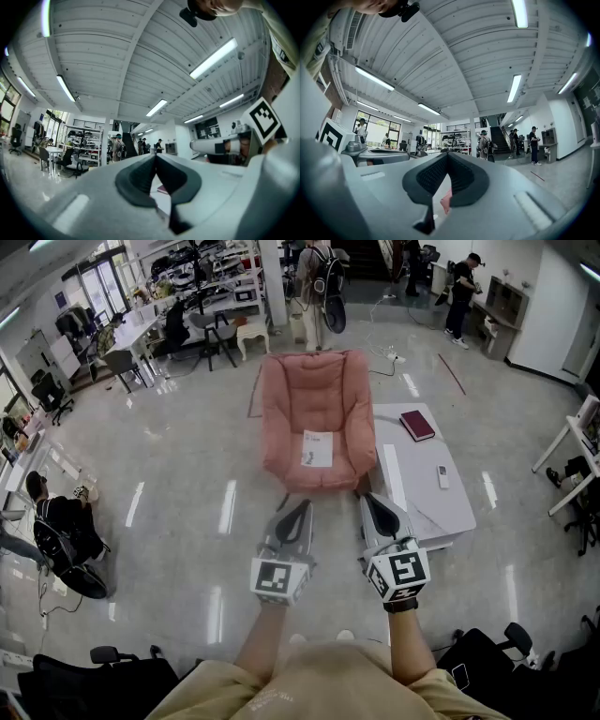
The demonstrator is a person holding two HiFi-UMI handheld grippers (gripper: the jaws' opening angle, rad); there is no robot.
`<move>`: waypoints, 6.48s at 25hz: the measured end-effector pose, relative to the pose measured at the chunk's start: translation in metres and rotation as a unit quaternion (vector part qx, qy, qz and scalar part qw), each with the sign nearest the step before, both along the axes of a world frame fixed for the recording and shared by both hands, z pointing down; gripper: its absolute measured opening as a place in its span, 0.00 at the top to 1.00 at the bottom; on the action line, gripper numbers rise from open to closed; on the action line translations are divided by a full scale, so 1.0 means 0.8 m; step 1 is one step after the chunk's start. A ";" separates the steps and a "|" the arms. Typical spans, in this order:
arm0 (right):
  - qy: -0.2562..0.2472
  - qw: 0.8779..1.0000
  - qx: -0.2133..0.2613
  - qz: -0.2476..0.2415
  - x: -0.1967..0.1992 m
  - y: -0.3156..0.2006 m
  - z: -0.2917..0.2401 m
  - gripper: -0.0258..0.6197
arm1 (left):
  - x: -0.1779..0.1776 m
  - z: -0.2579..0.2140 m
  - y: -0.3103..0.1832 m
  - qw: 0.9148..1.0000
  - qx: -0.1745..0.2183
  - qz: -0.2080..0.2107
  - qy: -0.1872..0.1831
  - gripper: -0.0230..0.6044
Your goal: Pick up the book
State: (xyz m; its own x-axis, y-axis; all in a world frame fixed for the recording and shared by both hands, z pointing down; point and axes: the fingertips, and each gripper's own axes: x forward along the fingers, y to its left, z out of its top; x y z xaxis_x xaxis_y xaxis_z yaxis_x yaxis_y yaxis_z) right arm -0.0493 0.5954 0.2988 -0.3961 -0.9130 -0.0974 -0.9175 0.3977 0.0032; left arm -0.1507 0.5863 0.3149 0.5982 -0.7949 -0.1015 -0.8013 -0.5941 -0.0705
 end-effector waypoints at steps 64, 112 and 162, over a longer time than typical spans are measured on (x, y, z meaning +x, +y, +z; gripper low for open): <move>0.001 0.996 -0.093 0.000 -0.029 -0.621 0.116 0.95 | -0.023 0.086 -0.613 0.997 -0.076 -0.015 0.018 0.96; -0.059 0.814 -0.578 -0.021 0.075 -0.984 0.801 0.82 | 0.051 0.733 -1.000 0.842 -0.535 -0.013 -0.071 0.80; -0.043 0.764 -0.643 -0.039 0.036 -1.042 1.093 0.50 | 0.014 1.055 -1.058 0.758 -0.639 -0.079 -0.107 0.57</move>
State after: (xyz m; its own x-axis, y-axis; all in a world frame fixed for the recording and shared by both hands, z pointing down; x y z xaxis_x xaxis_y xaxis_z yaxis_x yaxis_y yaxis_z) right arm -0.0204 -0.2383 1.1731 -0.4977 -0.2495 0.8307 -0.8652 0.0747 -0.4959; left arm -0.1393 -0.2601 1.1585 0.3789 -0.2270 0.8971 -0.9213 -0.1844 0.3425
